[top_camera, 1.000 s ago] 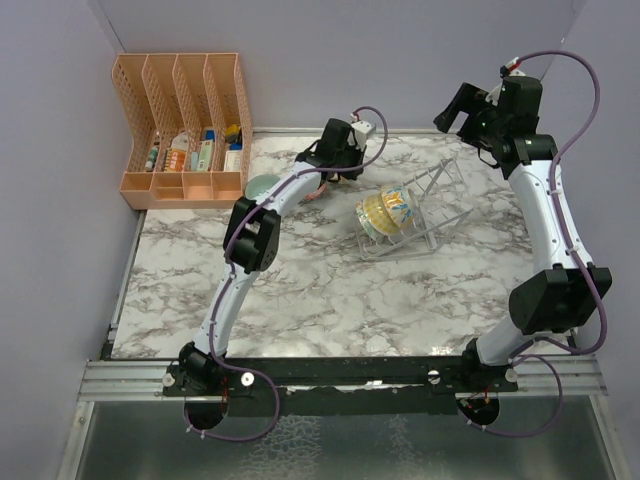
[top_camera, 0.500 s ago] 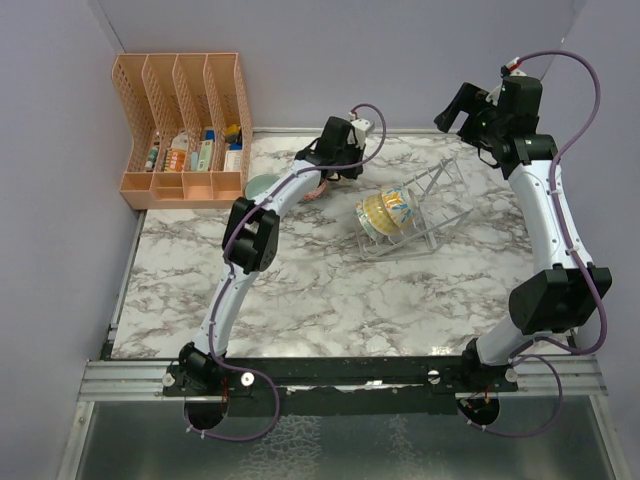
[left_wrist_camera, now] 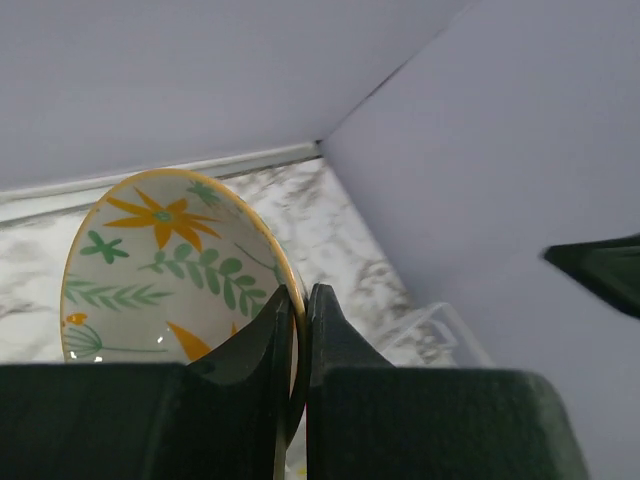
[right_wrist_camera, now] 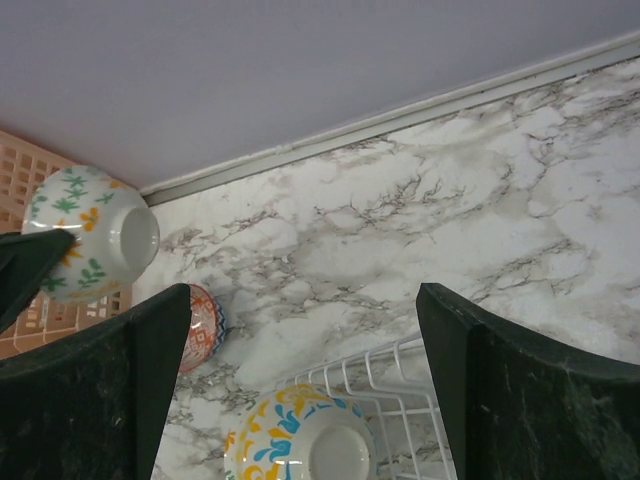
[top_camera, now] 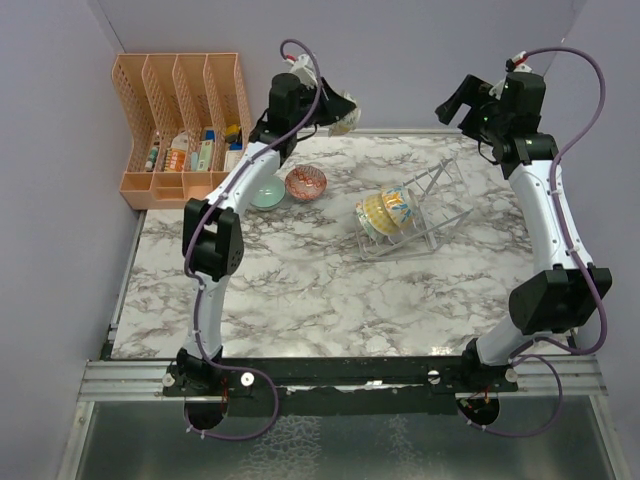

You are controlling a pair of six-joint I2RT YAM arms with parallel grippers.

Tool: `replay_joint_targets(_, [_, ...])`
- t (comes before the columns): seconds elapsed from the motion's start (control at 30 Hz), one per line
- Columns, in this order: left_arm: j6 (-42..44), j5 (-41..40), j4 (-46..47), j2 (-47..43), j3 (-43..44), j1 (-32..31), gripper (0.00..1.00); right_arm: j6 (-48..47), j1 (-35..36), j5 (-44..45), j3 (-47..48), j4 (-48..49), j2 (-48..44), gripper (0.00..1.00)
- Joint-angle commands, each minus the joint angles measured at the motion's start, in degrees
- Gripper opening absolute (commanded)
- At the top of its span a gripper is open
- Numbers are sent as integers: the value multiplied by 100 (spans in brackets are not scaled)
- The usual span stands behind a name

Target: Load the bowls into the dish rack

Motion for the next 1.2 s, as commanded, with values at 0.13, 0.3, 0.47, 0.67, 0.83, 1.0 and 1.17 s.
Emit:
replay_joint_targets(0.13, [-5758,204,5822,-866,-2508,-101,0,224,-137,-187,-163,653,-357,95])
replay_joint_targets(0.3, [-6590,-310,6454,-1241,-3241,-439,0,333,-206,-440,-391,801,-472,95])
replay_joint_targets(0.47, [-6594,-466,6091,-1915,-3937,-720,0,385,-339,-573,-620,895,-674,95])
replay_joint_targets(0.67, [-6784,-871,6098,-2544,-5007,-934,0,519,-387,-827,-973,1034,-903,95])
replay_joint_targets(0.83, [-6946,-1124,6072,-2544,-5137,-1262,0,528,-398,-885,-1110,1059,-1022,95])
replay_joint_targets(1.0, [-7190,-1448,5898,-2447,-5089,-1531,0,499,-400,-926,-1098,1042,-1042,95])
replay_joint_targets(1.17, [-7322,-1864,5626,-2529,-5295,-1691,0,496,-508,-881,-1079,1003,-1040,96])
